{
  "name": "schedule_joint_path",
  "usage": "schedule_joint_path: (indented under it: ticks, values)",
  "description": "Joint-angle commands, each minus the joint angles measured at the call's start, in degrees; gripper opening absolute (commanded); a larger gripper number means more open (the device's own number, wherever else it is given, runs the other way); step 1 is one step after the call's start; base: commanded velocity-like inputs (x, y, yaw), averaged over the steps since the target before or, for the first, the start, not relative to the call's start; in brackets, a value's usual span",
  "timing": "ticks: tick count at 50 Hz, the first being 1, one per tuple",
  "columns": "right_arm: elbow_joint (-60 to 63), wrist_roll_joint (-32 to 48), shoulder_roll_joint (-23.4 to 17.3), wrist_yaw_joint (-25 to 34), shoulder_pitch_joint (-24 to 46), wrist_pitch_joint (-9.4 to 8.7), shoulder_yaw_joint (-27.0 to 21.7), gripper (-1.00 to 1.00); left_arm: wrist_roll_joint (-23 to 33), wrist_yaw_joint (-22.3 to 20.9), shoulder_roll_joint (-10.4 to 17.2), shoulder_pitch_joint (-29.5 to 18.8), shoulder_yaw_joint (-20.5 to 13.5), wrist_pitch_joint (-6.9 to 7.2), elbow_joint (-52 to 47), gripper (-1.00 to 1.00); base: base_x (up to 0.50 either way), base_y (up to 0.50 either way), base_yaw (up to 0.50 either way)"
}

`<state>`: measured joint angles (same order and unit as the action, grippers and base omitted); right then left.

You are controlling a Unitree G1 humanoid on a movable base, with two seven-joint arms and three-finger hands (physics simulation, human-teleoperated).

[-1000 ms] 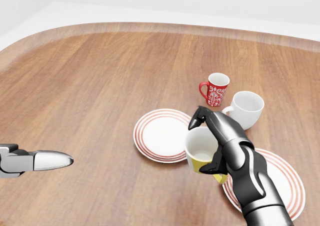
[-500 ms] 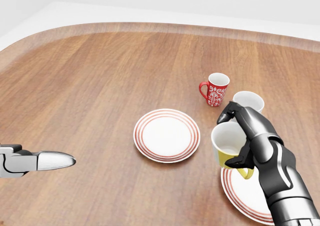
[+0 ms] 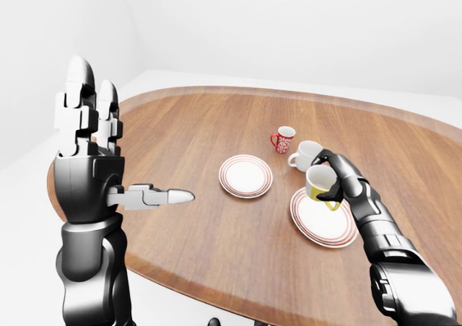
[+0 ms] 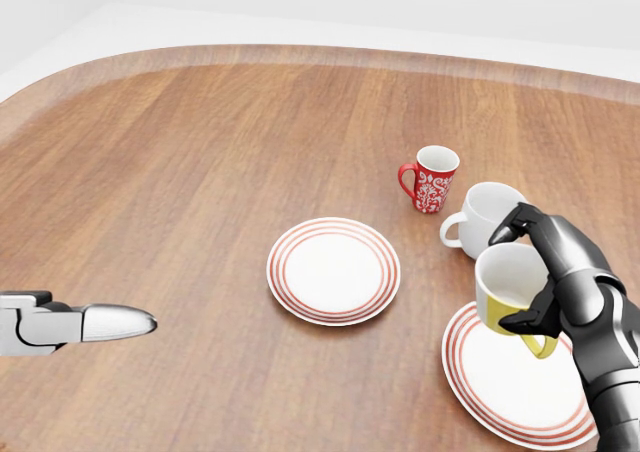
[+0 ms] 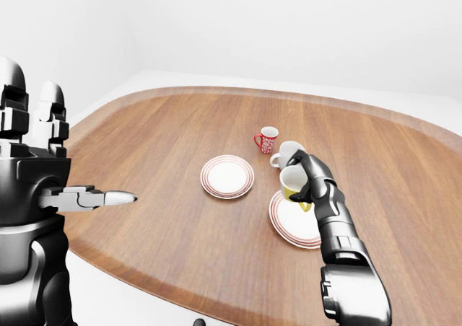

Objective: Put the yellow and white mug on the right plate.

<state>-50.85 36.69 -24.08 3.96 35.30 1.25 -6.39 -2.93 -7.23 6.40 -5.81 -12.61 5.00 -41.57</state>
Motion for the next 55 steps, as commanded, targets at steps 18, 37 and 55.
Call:
schedule_joint_path:
  ticks: [18, 37, 55]
  values:
    - [-19.8, -0.2, -4.8, -8.8, 4.2, 3.75, 2.2, -1.00, 0.6, -0.3, -0.3, 0.4, 0.3, 0.00, 0.7, 1.00, 0.00, 0.00, 0.00]
    - [-23.8, 0.1, -4.2, -9.6, 6.6, 3.75, 2.3, -1.00, 0.9, -0.4, -0.4, 0.6, 0.5, 0.00, 0.8, 1.00, 0.00, 0.00, 0.00]
    - [-24.7, 0.9, -2.4, -10.6, 7.9, 3.75, 2.5, -1.00, 1.1, -0.4, -0.5, 0.8, 0.7, 0.00, 0.8, 1.00, 0.00, 0.00, 0.00]
